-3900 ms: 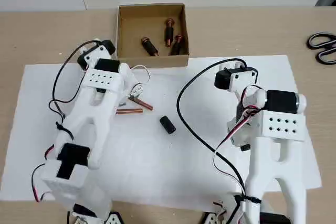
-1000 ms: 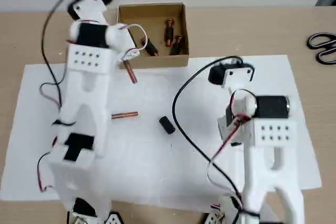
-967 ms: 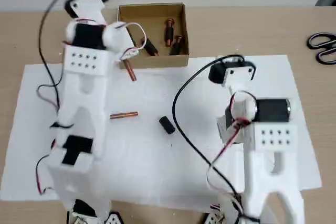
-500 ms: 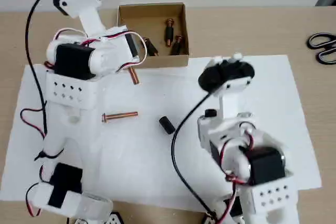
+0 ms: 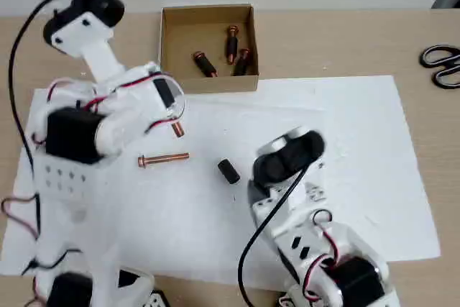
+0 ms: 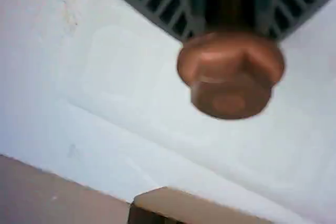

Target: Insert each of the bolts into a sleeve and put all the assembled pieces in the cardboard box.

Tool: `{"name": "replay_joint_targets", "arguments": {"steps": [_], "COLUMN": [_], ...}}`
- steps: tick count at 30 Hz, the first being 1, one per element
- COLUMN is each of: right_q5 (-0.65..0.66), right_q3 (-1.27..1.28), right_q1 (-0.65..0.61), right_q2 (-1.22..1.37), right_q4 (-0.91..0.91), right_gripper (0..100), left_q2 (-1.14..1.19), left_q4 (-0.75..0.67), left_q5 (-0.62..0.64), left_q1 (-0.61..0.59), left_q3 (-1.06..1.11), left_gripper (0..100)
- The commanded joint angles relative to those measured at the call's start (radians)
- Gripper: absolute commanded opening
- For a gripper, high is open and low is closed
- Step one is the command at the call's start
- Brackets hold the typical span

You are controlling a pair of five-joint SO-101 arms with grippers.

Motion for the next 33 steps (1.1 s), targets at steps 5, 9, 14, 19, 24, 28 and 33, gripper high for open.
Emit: {"name": "replay_joint_targets", "arguments": {"steps": [5,9,14,19,24,28,33], "right_q5": [-0.011,-0.011,-0.011,-0.011,-0.011,-0.006,-0.006], "right_q3": [0.077,0.078,0.078,0.112,0.167,0.183,0.184], "right_q1": [-0.064,-0.064,-0.087,-0.193,-0.262,-0.263,-0.26], "right_q2": [-0.085,-0.084,-0.087,-0.088,-0.093,-0.084,-0.085], "right_q4": [-0.094,-0.148,-0.139,-0.147,-0.194,-0.266,-0.283], "right_gripper": [0.4,0.4,0.4,0.4,0.4,0.4,0.4], "left_q2": [-0.353,-0.496,-0.609,-0.663,-0.681,-0.684,-0.698], "left_q4": [-0.293,-0.41,-0.47,-0.537,-0.588,-0.586,-0.582], "left_q5": [0.003,0.005,0.005,0.002,0.005,0.005,0.002], "left_q1": [0.081,0.098,0.104,0.121,0.222,0.282,0.287], "left_q3": [0.374,0.591,0.75,0.848,0.901,0.903,0.906], "left_gripper": [1,1,1,1,1,1,1]}}
